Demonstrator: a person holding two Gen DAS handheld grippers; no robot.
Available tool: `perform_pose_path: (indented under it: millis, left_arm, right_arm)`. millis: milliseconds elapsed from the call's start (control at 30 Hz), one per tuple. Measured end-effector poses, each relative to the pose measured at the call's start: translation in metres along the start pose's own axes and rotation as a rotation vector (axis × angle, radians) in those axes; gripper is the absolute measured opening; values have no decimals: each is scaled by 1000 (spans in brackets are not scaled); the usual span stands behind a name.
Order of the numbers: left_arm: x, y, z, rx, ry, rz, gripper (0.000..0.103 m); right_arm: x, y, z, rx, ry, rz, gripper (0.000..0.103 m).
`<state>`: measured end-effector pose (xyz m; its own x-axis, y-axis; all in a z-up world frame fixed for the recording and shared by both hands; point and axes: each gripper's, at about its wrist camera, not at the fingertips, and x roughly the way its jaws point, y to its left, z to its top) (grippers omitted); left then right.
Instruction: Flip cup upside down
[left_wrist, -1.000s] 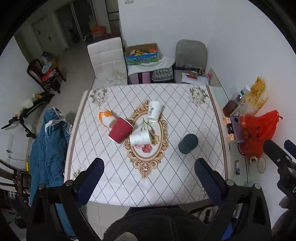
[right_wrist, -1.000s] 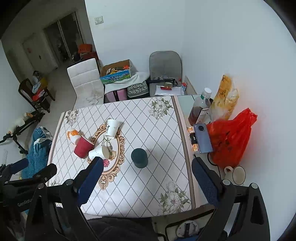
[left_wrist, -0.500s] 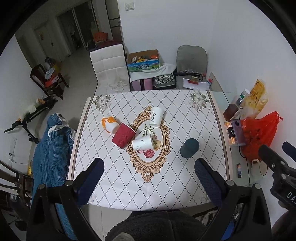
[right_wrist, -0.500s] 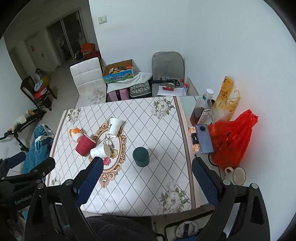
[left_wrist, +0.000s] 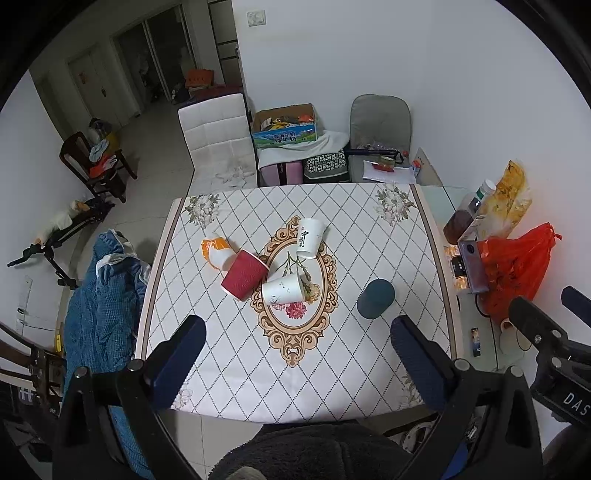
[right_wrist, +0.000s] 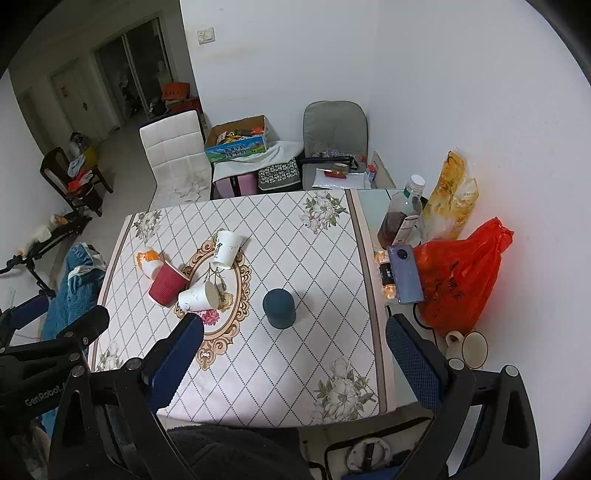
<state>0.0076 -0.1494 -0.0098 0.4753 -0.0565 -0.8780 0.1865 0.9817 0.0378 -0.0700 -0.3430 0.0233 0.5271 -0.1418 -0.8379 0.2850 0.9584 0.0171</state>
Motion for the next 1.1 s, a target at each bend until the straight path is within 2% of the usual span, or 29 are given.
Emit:
perform_pose_path:
  millis: [1100]
  left_arm:
    - [5,5,3,-12,-3,15,102]
  right_arm:
    - [2,4,0,-14,14,14,101]
